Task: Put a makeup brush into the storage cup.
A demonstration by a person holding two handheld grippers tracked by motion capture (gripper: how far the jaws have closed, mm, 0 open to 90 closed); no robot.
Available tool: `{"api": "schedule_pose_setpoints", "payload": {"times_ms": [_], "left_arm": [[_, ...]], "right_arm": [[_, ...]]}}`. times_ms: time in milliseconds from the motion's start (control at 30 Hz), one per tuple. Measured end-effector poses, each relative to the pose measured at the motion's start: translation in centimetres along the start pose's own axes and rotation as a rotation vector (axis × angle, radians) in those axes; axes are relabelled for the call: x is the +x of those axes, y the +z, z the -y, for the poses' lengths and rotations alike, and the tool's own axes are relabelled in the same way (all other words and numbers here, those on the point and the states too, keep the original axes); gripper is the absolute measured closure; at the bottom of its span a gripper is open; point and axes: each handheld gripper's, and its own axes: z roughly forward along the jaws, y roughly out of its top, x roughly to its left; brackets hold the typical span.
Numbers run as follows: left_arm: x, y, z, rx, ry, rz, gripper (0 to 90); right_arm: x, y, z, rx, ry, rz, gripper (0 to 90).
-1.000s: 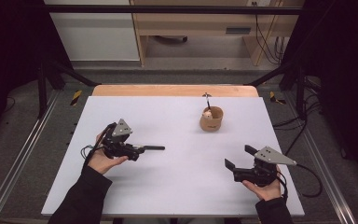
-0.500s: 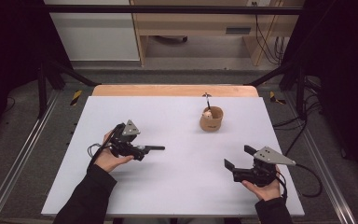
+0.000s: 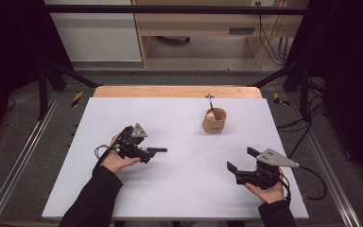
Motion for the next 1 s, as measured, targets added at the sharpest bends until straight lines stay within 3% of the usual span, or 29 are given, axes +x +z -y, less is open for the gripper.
{"api": "schedule_pose_setpoints", "payload": {"times_ms": [333, 1000], "left_arm": [[0.0, 1.1, 0.2, 0.029, -0.003, 0.014, 17.8], [0.2, 2.1, 0.5, 0.085, 0.004, 0.011, 43.1]], "right_arm": [[0.1, 0.1, 0.0, 0.002, -0.002, -0.003, 7.7], [0.1, 0.1, 0.0, 0.006, -0.005, -0.002, 7.7]]}}
